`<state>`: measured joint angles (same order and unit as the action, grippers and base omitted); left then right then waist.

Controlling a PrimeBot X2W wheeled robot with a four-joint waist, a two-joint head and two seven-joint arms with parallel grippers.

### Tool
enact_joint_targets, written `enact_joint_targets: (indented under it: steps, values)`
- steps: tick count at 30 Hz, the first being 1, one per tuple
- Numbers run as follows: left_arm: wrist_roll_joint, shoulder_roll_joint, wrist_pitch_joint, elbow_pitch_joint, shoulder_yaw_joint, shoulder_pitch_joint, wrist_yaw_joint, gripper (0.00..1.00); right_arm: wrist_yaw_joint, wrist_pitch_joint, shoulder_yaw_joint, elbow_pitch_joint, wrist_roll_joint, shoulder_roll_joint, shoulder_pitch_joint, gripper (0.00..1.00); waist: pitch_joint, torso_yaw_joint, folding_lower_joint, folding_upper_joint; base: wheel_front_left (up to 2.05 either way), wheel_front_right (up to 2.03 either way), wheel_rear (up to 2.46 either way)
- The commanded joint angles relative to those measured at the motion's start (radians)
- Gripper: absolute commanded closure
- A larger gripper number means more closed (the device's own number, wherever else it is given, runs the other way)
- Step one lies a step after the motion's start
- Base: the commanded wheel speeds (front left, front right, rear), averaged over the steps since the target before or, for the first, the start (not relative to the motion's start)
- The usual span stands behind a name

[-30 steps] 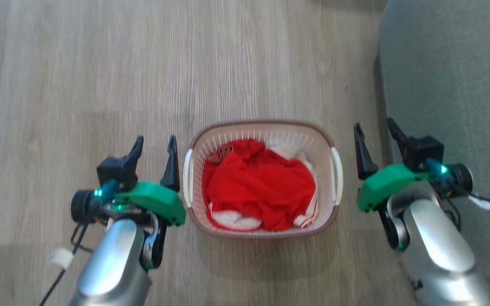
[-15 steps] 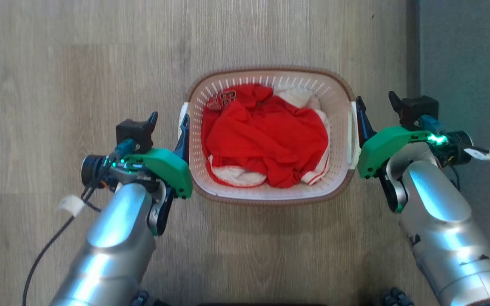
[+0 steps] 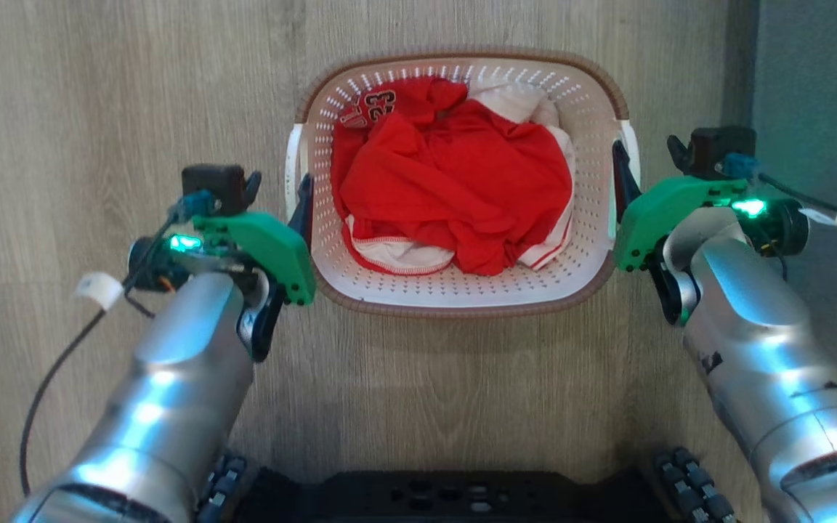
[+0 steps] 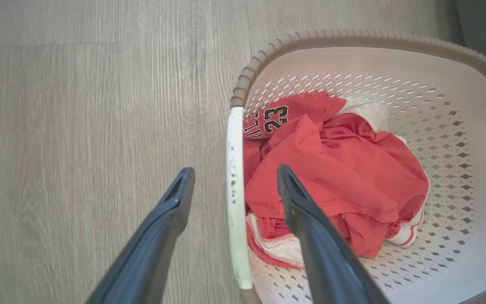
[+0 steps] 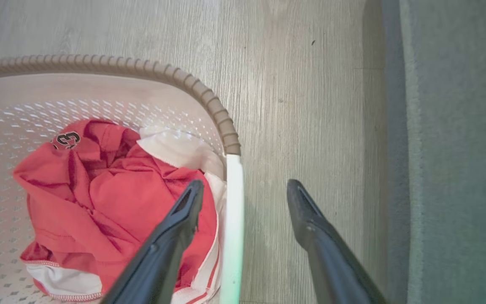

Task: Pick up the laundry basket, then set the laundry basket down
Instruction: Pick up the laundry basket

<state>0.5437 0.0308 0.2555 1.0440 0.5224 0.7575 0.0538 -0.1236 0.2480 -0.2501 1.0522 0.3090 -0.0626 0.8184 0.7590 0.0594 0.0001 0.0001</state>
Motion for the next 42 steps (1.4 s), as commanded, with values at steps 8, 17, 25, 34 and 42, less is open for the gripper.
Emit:
enact_joint_targets:
  steps: [8, 17, 25, 34, 42]
  values:
    - [0.110, 0.019, -0.022, 0.119, 0.104, 0.105, 0.039, 0.00, -0.007, -0.061, -0.126, 0.070, 0.098, 0.012, 0.072, 0.00, 0.077, -0.002, -0.0001, -0.0001, 0.00, 0.00, 0.00]
    - [0.171, 0.019, -0.073, 0.156, 0.205, 0.169, 0.068, 0.00, -0.007, -0.115, -0.201, 0.102, 0.176, 0.012, 0.134, 0.00, 0.121, -0.014, -0.0001, -0.0001, 0.00, 0.00, 0.00]
    - [0.216, 0.019, -0.136, 0.175, 0.272, 0.209, 0.075, 0.00, -0.007, -0.170, -0.247, 0.133, 0.231, 0.012, 0.166, 0.00, 0.149, -0.016, -0.0001, -0.0001, 0.00, 0.00, 0.00]
    - [0.263, 0.019, -0.182, 0.180, 0.319, 0.233, 0.076, 0.00, -0.007, -0.249, -0.315, 0.114, 0.307, 0.012, 0.178, 0.00, 0.168, -0.016, -0.0001, -0.0001, 0.00, 0.00, 0.00]
    - [0.302, 0.019, -0.179, 0.181, 0.358, 0.245, 0.077, 0.00, -0.007, -0.230, -0.347, 0.135, 0.336, 0.011, 0.193, 0.00, 0.172, -0.012, -0.0001, -0.0001, 0.00, 0.00, 0.00]
